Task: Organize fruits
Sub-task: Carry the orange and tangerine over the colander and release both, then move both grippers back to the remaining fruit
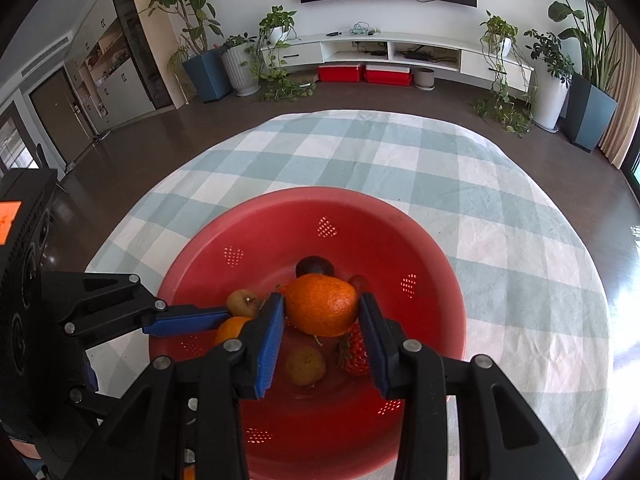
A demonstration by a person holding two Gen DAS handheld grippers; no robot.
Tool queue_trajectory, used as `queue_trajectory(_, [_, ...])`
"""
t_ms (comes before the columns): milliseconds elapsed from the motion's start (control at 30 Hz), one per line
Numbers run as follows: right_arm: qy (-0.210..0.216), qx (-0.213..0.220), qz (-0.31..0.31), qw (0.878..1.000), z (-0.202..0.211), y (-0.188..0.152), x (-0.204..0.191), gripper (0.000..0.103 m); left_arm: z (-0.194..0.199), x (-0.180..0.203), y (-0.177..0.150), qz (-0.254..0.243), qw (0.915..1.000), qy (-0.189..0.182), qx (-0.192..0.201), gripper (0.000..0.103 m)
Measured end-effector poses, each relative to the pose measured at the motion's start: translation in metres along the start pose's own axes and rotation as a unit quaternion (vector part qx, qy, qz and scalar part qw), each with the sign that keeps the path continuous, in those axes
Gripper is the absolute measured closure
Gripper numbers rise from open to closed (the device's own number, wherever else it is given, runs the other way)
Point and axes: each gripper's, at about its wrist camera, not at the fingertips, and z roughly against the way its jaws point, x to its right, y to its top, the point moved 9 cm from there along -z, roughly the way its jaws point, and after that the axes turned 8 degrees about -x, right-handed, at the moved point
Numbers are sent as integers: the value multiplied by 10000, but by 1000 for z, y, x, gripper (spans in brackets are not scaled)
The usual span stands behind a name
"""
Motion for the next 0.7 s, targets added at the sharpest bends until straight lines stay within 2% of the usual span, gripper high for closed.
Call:
queue_trajectory(400, [-124,-72,46,9999,-9,-3,4,62,-7,0,5,-1,10000,-62,21,66])
queue_trajectory(533, [-126,-113,44,9998,-9,-5,4,61,-2,3,3,19,10000,-42,80,57])
queue_trajectory(700, [-178,-74,29,9998,-3,-6,6,60,6,3,1,26,9999,-47,127,53])
